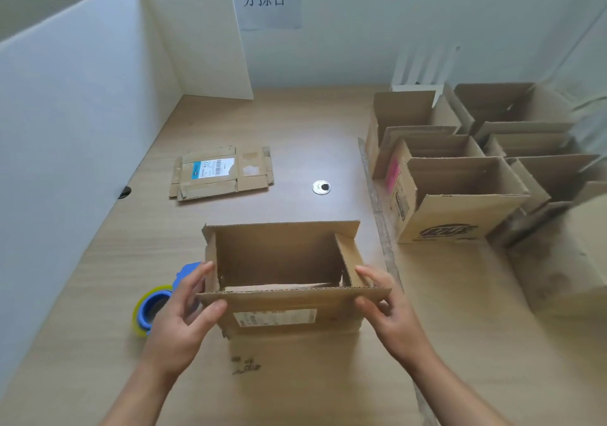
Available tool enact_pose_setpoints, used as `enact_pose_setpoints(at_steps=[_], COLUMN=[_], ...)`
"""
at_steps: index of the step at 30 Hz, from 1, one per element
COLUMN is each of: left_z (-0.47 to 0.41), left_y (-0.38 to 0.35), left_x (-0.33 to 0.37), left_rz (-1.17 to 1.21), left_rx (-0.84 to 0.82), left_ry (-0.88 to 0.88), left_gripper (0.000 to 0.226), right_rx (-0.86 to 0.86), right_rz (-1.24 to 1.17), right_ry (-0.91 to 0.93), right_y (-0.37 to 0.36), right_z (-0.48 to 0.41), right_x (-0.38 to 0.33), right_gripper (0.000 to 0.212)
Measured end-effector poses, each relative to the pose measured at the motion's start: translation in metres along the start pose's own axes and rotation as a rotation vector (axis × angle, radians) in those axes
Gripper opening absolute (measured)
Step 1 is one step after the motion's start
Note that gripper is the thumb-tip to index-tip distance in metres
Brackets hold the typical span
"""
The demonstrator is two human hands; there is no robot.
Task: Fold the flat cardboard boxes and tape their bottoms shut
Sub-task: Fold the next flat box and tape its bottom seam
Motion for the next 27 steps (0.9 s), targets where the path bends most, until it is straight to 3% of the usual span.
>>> enact_pose_setpoints(at_steps=[4, 6, 8, 11, 14, 16, 21, 27], left_z=[0.000, -0.002, -0.005, -0.012, -0.032, -0.046, -0.052, -0.041], left_y=[0.005, 0.014, 0.019, 0.011, -0.003, -0.013, -0.027, -0.027], left_x=[-0.013, -0.015, -0.018, -0.020, -0.005, 0.006, 0.007, -0.027], left_rz=[-0.159, -0.160, -0.184, -0.356, -0.477, -0.500, -0.495, -0.414], left_rx=[0.046, 0.137, 0.184, 0.131, 0.055, 0.016, -0.069, 0.033], left_ry=[0.016, 0.018, 0.035, 0.044, -0.007, -0.021, -0.186, -0.134], left_gripper=[0.022, 0.018, 0.037, 0.091, 0.109, 0.104, 0.048, 0.041], right_rx=[-0.016, -0.004, 0.023, 0.043, 0.000, -0.016, 0.126, 0.105], right_rz=[0.085, 0.118, 0.186, 0.199, 0.219, 0.217, 0.218, 0.321], right_ry=[0.029, 0.027, 0.036, -0.054, -0.088, -0.083, -0.035, 0.024], right_y=[-0.004, -0.002, 0.000, 0.000, -0.005, -0.008, 0.002, -0.004], right_z=[0.007, 0.007, 0.006, 0.002, -0.004, -0.008, -0.020, -0.033], right_x=[0.002, 0.003, 0.004, 0.012, 0.012, 0.009, 0.006, 0.013], right_gripper=[0.027, 0.031, 0.042, 0.077, 0.090, 0.092, 0.086, 0.044])
Point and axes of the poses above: each hand's wrist, its own z-axis away from the middle knuckle, its own y-axis out of the back of the hand, x = y × z, the point moved 9 cm from there along -z, towards the middle knuckle, and after that the axes turned 12 degrees about x, right-handed, at the moved point
